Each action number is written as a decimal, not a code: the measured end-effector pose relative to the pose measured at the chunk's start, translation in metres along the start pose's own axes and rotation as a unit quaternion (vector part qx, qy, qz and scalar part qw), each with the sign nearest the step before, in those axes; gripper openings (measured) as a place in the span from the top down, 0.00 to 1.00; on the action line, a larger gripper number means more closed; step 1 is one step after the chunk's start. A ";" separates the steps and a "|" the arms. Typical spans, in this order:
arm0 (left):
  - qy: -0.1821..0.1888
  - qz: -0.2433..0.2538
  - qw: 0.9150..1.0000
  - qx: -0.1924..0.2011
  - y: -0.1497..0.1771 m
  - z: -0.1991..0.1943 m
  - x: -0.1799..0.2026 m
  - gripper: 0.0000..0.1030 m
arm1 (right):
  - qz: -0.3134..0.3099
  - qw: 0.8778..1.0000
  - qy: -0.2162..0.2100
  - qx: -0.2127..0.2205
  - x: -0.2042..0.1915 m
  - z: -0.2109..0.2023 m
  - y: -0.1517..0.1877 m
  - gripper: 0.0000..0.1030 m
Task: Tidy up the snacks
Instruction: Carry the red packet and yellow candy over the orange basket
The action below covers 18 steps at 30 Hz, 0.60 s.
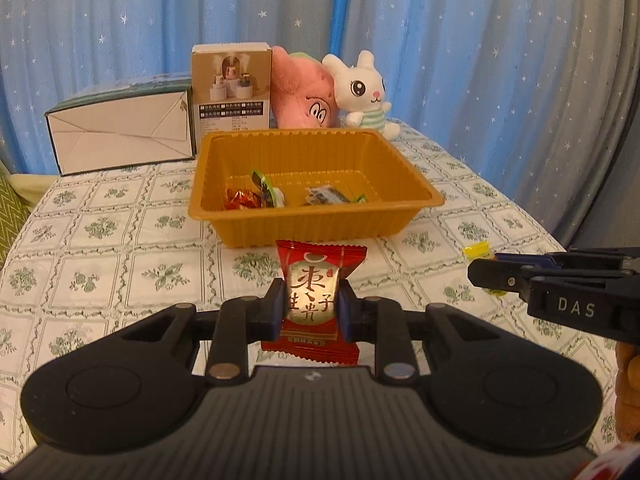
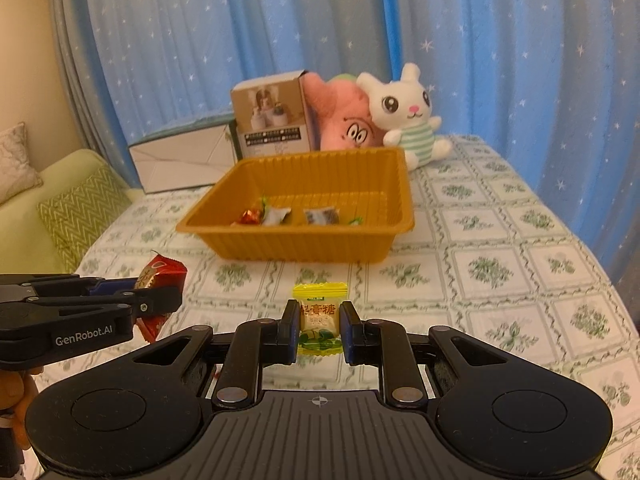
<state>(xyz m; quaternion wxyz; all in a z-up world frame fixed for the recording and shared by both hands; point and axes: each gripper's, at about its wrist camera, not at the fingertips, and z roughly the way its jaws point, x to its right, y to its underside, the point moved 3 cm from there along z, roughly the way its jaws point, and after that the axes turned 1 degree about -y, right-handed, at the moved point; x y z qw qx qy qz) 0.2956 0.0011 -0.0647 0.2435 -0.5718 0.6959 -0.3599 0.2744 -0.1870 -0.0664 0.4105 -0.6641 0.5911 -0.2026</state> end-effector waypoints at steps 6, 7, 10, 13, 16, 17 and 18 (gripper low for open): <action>-0.001 -0.006 1.000 0.008 -0.014 0.004 -0.004 0.77 | 0.005 1.000 0.006 0.020 0.003 -0.001 -0.017 0.80; -0.002 -0.007 1.000 0.009 -0.017 0.005 -0.004 0.77 | 0.006 1.000 0.007 0.024 0.003 0.000 -0.020 0.80; -0.004 -0.010 1.000 0.011 -0.024 0.009 -0.006 0.77 | 0.010 0.999 0.008 0.035 0.005 0.002 -0.031 0.80; -0.006 -0.015 1.000 0.012 -0.032 0.014 -0.008 0.77 | 0.015 0.999 0.008 0.043 0.007 0.007 -0.043 0.80; -0.008 -0.022 1.000 0.011 -0.039 0.020 -0.012 0.77 | 0.021 0.999 0.008 0.048 0.008 0.014 -0.053 0.80; -0.009 -0.024 1.000 0.011 -0.041 0.021 -0.013 0.77 | 0.022 0.999 0.008 0.049 0.008 0.017 -0.056 0.80; -0.010 -0.026 1.000 0.011 -0.044 0.023 -0.014 0.77 | 0.022 0.998 0.009 0.050 0.008 0.020 -0.059 0.80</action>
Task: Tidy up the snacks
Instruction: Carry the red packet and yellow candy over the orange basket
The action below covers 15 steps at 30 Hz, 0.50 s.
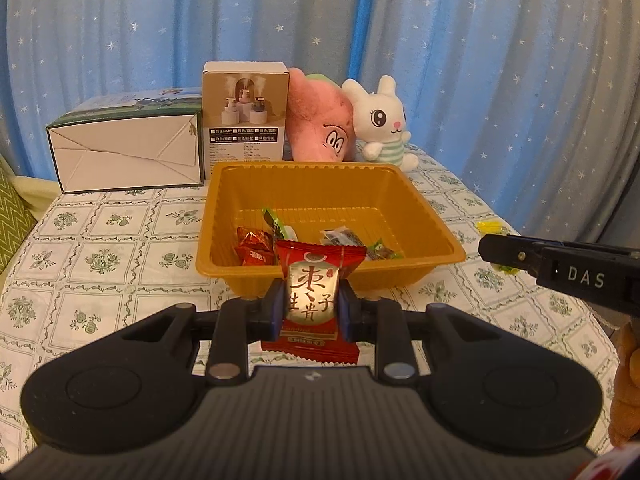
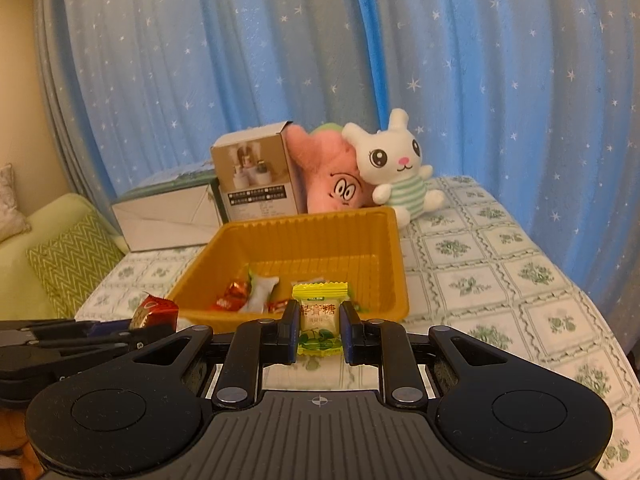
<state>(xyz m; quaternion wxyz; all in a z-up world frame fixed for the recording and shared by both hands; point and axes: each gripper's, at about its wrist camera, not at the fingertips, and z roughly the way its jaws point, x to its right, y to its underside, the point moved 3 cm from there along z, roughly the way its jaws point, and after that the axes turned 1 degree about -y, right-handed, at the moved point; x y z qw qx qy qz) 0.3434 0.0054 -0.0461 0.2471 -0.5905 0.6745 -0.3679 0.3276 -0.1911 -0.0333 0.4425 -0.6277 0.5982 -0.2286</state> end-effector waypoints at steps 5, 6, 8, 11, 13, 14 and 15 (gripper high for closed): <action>-0.003 -0.007 1.000 0.002 -0.012 0.008 -0.004 0.77 | -0.001 1.000 0.002 0.005 0.001 0.014 -0.011 0.80; -0.004 -0.008 1.000 0.003 -0.015 0.009 -0.005 0.77 | -0.001 1.000 0.003 0.006 0.001 0.017 -0.012 0.80; -0.006 -0.008 1.000 0.004 -0.019 0.014 -0.008 0.77 | 0.000 1.000 0.004 0.007 0.002 0.022 -0.015 0.80; -0.009 -0.010 1.000 0.005 -0.026 0.019 -0.012 0.77 | 0.003 1.000 0.006 0.008 0.005 0.030 -0.020 0.80; -0.013 -0.011 1.000 0.005 -0.030 0.025 -0.014 0.77 | 0.004 1.000 0.006 0.009 0.006 0.035 -0.023 0.80; -0.013 -0.012 1.000 0.004 -0.032 0.027 -0.015 0.77 | 0.004 1.000 0.005 0.010 0.006 0.037 -0.025 0.80; -0.014 -0.013 1.000 0.003 -0.033 0.030 -0.016 0.77 | 0.004 1.000 0.005 0.010 0.007 0.040 -0.026 0.80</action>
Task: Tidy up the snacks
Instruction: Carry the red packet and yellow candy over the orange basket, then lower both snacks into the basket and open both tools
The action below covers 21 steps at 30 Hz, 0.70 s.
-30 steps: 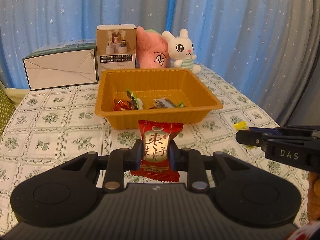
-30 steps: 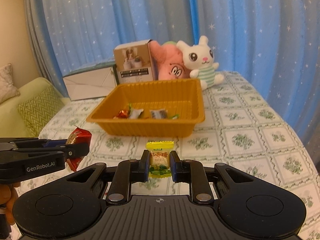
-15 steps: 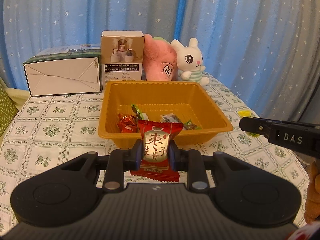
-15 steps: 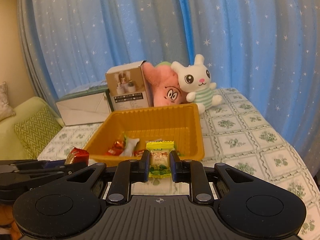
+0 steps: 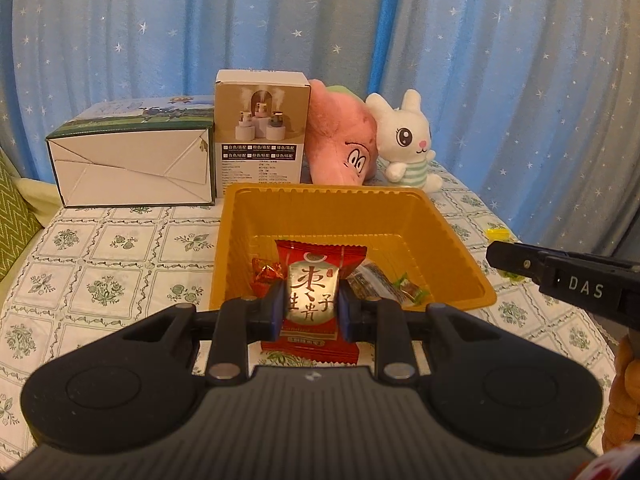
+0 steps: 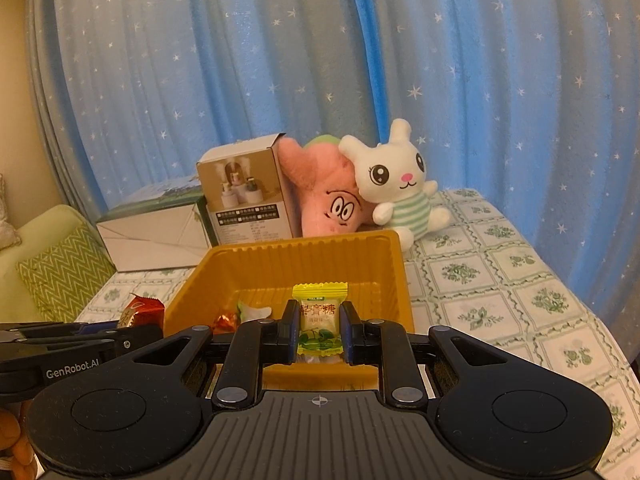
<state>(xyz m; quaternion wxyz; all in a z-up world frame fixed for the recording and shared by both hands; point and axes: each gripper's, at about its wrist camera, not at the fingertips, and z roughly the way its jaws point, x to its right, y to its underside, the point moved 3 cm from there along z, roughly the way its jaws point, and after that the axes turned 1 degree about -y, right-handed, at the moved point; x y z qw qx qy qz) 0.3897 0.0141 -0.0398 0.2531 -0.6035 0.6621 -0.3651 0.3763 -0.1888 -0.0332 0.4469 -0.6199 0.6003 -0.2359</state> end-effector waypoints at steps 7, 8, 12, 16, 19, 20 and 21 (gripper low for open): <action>0.002 0.007 1.000 -0.003 -0.012 0.021 0.003 0.77 | 0.003 1.000 0.002 -0.005 0.001 0.025 -0.007 0.80; 0.004 0.007 1.000 -0.003 -0.014 0.023 0.003 0.77 | 0.004 1.000 0.003 -0.007 0.002 0.029 -0.008 0.80; 0.003 0.012 1.000 -0.005 -0.018 0.034 0.004 0.77 | 0.006 1.000 0.006 -0.013 0.004 0.041 -0.008 0.80; 0.006 0.011 1.000 -0.010 -0.020 0.047 0.002 0.77 | 0.009 1.000 0.011 -0.019 0.008 0.053 -0.009 0.80; 0.006 0.011 1.000 -0.015 -0.020 0.057 0.000 0.77 | 0.014 1.000 0.012 -0.022 0.010 0.059 -0.010 0.80; 0.007 0.008 1.000 -0.018 -0.020 0.060 -0.001 0.77 | 0.015 1.000 0.012 -0.022 0.011 0.061 -0.010 0.80; 0.010 0.006 1.000 -0.019 -0.020 0.062 -0.002 0.77 | 0.017 1.000 0.012 -0.023 0.011 0.062 -0.010 0.80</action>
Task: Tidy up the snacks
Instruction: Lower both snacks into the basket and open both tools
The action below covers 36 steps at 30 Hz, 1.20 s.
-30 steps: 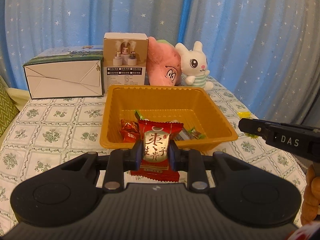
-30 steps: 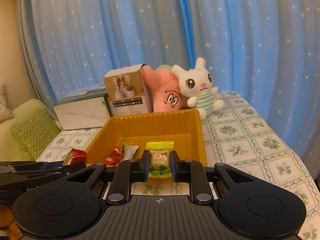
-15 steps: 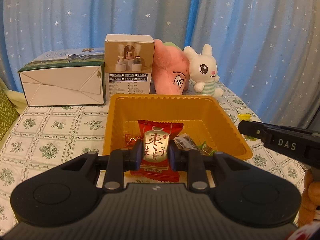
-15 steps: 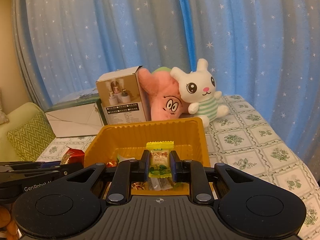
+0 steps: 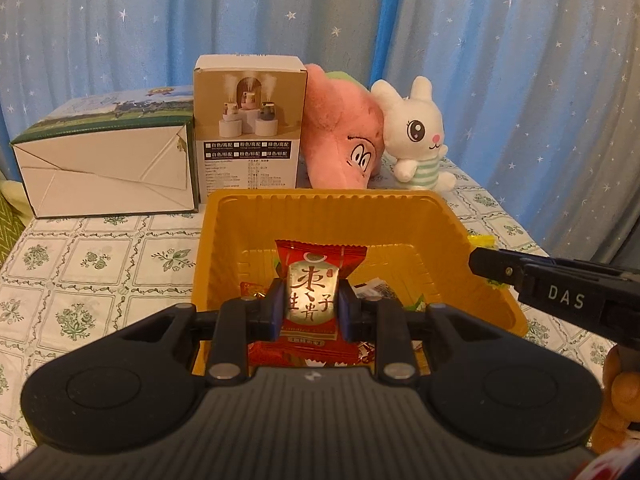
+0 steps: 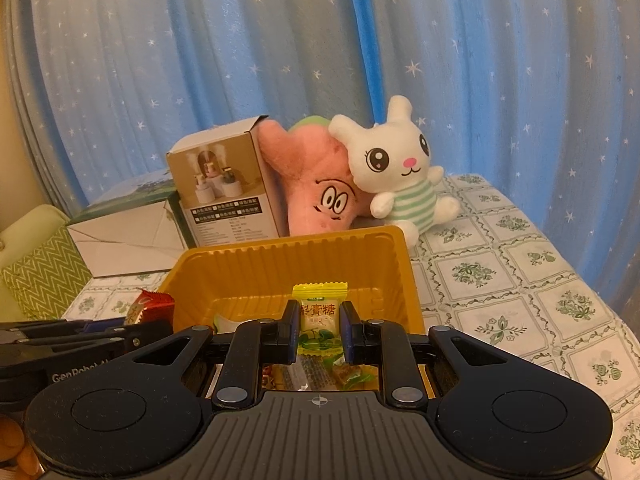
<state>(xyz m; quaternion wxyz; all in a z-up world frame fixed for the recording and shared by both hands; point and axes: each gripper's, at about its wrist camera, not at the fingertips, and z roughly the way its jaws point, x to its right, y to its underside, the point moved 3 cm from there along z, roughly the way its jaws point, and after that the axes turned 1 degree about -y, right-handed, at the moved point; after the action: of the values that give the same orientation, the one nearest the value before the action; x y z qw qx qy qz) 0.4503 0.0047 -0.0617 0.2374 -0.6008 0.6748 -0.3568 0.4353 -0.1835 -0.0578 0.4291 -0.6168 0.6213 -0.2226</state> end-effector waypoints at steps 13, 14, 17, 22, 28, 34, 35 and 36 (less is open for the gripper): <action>0.017 -0.005 1.000 -0.005 -0.001 0.021 0.000 0.77 | 0.007 1.000 0.005 -0.011 0.003 0.023 0.001 0.80; 0.017 -0.006 1.000 -0.005 -0.002 0.022 0.000 0.77 | 0.008 1.000 0.005 -0.012 0.003 0.024 0.001 0.80; 0.030 -0.011 0.999 -0.005 -0.004 0.026 0.001 0.76 | 0.010 1.000 0.007 -0.012 0.005 0.026 0.000 0.80; 0.014 -0.012 1.000 -0.005 -0.002 0.028 -0.003 0.65 | 0.010 1.000 0.009 -0.016 0.008 0.029 0.002 0.79; 0.004 -0.012 1.000 -0.006 -0.002 0.026 -0.009 0.65 | 0.015 1.000 0.009 -0.013 0.008 0.029 0.000 0.79; -0.002 -0.002 1.000 -0.008 -0.002 0.025 -0.008 0.65 | 0.014 1.000 0.002 -0.015 0.006 0.029 0.000 0.79; -0.003 0.000 1.000 -0.009 -0.001 0.024 -0.007 0.65 | 0.015 1.000 0.002 -0.014 0.006 0.029 0.000 0.79; -0.003 0.001 1.000 -0.009 -0.001 0.024 -0.007 0.65 | 0.015 1.000 0.002 -0.014 0.006 0.029 0.000 0.79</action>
<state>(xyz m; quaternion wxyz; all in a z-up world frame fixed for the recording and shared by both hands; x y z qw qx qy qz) 0.4705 0.0068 -0.0766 0.2349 -0.6030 0.6780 -0.3486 0.4595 -0.1818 -0.0746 0.4228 -0.6127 0.6342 -0.2089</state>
